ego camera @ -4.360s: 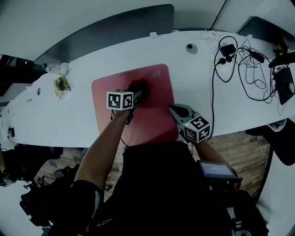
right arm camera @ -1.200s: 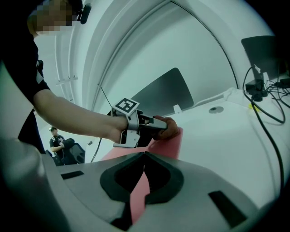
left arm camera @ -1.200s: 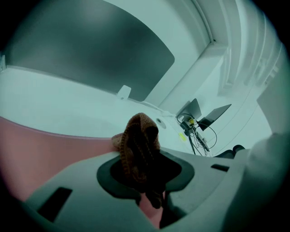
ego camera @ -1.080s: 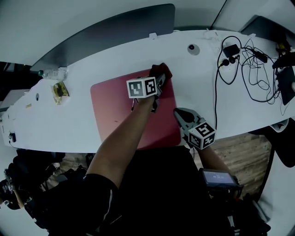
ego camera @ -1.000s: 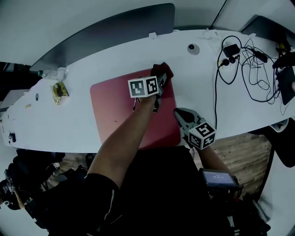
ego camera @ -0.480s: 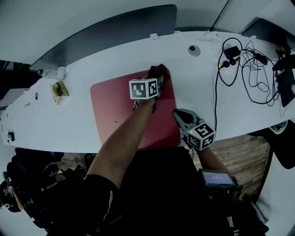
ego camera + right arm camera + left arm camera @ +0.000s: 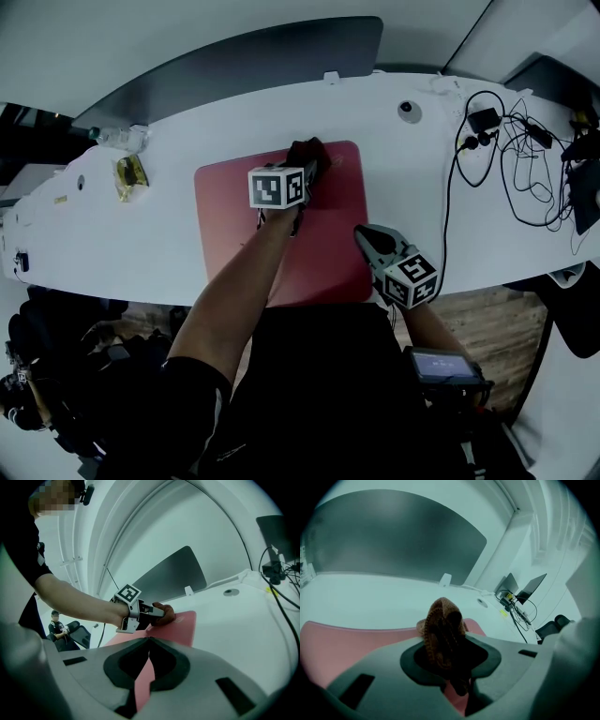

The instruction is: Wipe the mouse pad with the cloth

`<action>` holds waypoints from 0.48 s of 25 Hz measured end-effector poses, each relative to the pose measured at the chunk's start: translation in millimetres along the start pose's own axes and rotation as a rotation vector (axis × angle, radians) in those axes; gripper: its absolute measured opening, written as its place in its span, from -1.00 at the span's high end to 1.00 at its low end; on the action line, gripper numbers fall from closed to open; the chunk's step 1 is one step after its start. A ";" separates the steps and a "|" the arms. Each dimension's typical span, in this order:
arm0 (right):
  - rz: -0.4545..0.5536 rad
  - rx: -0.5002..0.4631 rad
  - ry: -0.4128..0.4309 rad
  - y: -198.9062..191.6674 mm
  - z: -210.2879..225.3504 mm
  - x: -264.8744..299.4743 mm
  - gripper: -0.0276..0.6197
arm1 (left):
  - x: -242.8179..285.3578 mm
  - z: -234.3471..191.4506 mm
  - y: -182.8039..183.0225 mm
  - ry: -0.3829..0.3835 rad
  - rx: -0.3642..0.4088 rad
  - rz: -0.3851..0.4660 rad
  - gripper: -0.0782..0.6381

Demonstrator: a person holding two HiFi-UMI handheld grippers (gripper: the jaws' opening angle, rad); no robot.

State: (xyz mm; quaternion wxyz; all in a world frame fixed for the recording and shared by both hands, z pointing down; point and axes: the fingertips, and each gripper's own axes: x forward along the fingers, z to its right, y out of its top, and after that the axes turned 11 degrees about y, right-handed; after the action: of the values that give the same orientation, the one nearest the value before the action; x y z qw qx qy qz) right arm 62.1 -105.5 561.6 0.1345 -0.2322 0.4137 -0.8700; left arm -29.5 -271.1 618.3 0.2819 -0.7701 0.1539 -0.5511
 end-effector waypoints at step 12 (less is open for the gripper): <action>-0.034 -0.023 0.027 0.9 -12.4 11.7 0.83 | -43.8 -104.9 -14.4 0.104 -0.053 0.026 0.46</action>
State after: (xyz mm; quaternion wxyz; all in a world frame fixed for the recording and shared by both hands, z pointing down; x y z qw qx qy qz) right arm 45.7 -102.8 557.6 0.1115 -0.2291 0.4215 -0.8703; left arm -143.8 -263.5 618.1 0.2602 -0.7455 0.1929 -0.5825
